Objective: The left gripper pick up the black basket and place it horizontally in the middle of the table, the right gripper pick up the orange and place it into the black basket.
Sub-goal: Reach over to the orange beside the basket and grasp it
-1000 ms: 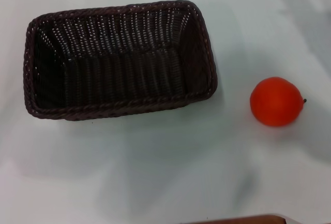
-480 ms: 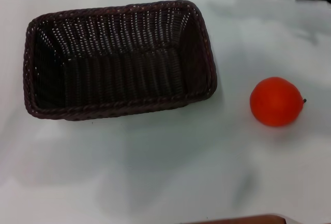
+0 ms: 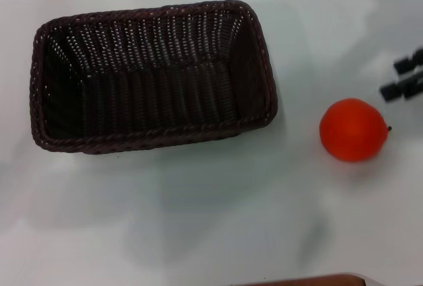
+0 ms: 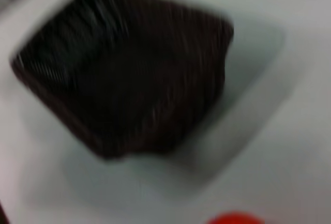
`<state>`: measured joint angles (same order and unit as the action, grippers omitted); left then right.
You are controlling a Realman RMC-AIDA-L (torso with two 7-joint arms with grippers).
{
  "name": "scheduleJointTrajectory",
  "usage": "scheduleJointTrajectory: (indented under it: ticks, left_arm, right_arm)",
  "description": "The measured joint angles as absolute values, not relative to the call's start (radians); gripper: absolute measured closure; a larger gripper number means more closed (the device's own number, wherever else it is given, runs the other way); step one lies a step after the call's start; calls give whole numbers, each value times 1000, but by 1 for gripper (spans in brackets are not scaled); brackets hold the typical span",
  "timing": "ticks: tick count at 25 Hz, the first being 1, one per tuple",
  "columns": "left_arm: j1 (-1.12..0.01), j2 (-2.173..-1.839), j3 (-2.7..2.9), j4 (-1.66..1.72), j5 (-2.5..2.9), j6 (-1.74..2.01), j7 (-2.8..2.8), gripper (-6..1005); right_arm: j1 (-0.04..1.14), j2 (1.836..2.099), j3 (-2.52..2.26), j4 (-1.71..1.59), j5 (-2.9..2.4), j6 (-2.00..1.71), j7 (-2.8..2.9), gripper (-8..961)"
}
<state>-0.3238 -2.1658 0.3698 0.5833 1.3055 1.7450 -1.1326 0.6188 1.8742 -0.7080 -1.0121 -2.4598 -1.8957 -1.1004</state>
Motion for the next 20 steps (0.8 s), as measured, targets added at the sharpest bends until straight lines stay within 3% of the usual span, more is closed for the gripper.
scheduleJointTrajectory:
  ticks: [10,20]
  left_arm:
    - [-341,-2167,380,533,1312,1744,-1129,113]
    - [-349,-2166,385,523,1311,1744,-1132,113]
  right_arm:
    - [686,1930,-788,-941,-2612,-1820,-1097,42]
    - [703,1951,-866,-883,-2650,-1778,-1104,68]
